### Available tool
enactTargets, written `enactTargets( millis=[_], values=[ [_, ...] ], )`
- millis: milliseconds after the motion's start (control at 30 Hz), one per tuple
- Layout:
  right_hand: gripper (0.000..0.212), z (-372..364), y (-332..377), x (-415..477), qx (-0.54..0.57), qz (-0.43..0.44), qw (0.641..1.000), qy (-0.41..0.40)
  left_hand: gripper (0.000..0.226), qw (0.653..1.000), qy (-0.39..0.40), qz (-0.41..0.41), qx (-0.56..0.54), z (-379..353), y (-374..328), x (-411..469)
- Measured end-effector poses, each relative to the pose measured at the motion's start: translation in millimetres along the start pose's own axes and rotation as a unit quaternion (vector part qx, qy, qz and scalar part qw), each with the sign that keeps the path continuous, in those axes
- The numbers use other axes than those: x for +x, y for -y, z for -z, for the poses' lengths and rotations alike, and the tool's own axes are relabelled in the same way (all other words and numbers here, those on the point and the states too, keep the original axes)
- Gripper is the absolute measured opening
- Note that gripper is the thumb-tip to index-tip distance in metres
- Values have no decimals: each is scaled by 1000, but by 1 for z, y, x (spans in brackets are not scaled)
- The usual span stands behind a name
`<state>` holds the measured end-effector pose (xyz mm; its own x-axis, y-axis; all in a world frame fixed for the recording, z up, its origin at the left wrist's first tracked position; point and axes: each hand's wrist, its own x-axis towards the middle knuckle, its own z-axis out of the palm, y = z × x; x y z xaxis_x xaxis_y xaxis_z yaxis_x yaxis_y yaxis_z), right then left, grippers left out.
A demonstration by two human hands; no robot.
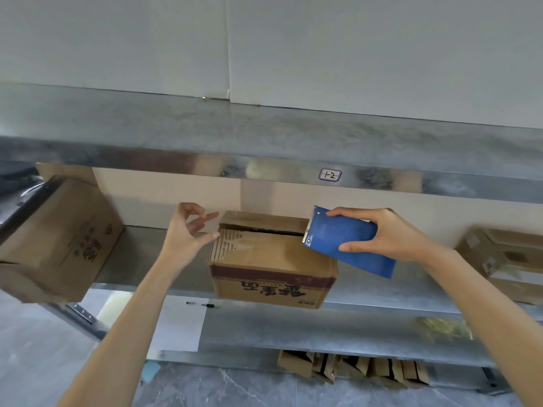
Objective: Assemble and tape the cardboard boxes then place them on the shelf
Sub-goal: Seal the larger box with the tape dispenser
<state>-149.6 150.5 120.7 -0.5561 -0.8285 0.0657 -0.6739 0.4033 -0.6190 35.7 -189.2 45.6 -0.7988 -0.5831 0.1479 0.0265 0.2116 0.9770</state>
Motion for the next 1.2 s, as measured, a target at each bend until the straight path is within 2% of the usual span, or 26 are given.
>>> enactTargets(
  millis=[300,500,600,1200],
  values=[
    [55,-1,-7,10,-12,-28,1000,1,55,998,23,-41,32,1,17,7],
    [55,-2,-10,12,8,-43,999,8,51,987,72,-65,130,0,23,14],
    [54,-4,-9,15,4,-47,999,15,49,986,67,-58,143,1,31,14],
    [45,-13,-13,50,32,-98,993,61,51,999,21,-16,-22,2,55,17]
  ],
)
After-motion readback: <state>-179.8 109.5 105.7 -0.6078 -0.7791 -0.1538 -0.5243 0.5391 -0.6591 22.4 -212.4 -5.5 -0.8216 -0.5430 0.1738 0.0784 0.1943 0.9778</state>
